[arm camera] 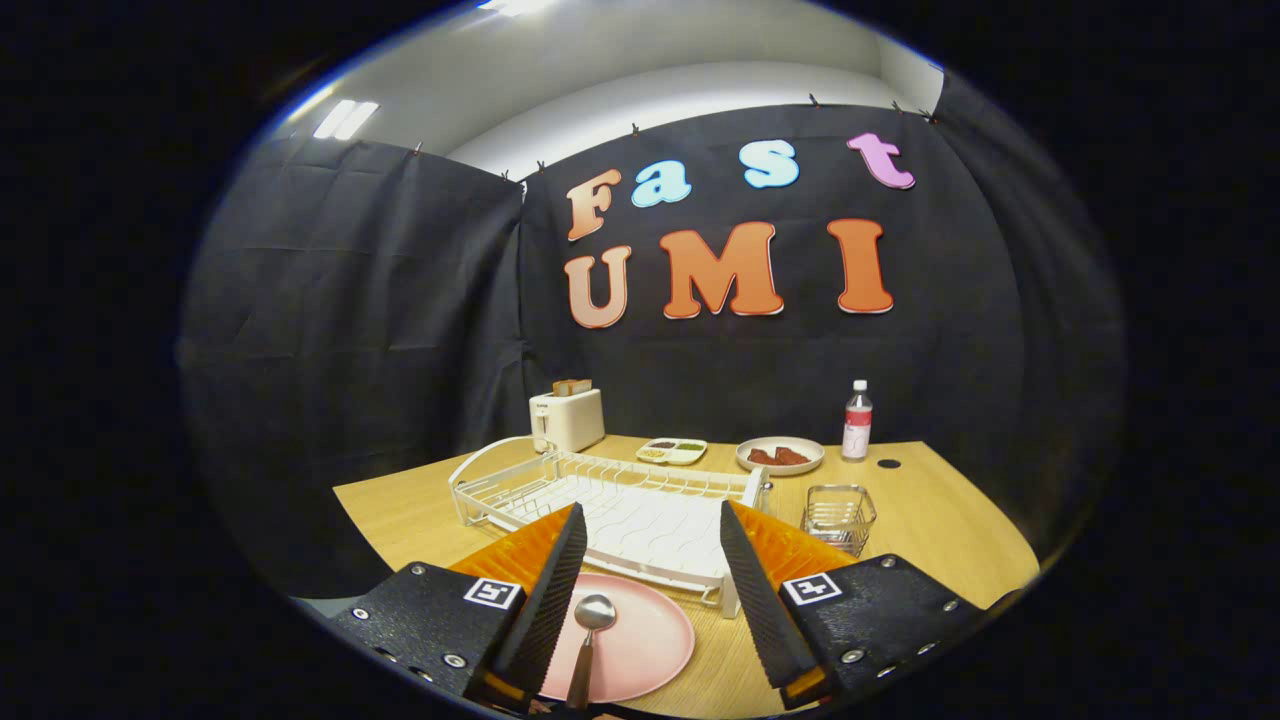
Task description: Take the plate from the dish rack, then take the spoon from the basket and place it into the plate.
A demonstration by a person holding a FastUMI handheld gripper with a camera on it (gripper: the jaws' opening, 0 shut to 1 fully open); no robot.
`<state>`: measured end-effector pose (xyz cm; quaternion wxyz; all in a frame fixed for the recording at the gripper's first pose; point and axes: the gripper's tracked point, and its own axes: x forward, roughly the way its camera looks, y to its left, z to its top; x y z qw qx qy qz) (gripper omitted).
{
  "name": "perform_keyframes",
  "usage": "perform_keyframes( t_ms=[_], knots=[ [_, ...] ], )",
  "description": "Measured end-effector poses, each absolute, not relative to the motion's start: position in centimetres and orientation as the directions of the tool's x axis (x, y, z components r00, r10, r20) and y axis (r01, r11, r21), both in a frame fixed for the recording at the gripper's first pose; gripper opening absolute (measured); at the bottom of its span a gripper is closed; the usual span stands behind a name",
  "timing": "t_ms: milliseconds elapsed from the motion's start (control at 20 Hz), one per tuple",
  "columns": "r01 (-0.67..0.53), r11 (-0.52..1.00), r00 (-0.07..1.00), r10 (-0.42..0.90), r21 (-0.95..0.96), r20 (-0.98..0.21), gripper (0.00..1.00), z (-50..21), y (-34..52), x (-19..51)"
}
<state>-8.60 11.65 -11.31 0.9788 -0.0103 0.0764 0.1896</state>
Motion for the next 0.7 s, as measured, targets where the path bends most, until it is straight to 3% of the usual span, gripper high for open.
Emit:
perform_keyframes(
  t_ms=[300,700],
  knots=[
    [-0.266,0.964,0.963,0.265,-0.008,-0.05,0.9,-6.5,10.3,-7.6],
    [-0.171,0.985,0.984,0.172,-0.028,0.049,0.92,-2.7,8.5,-6.7]
  ],
)
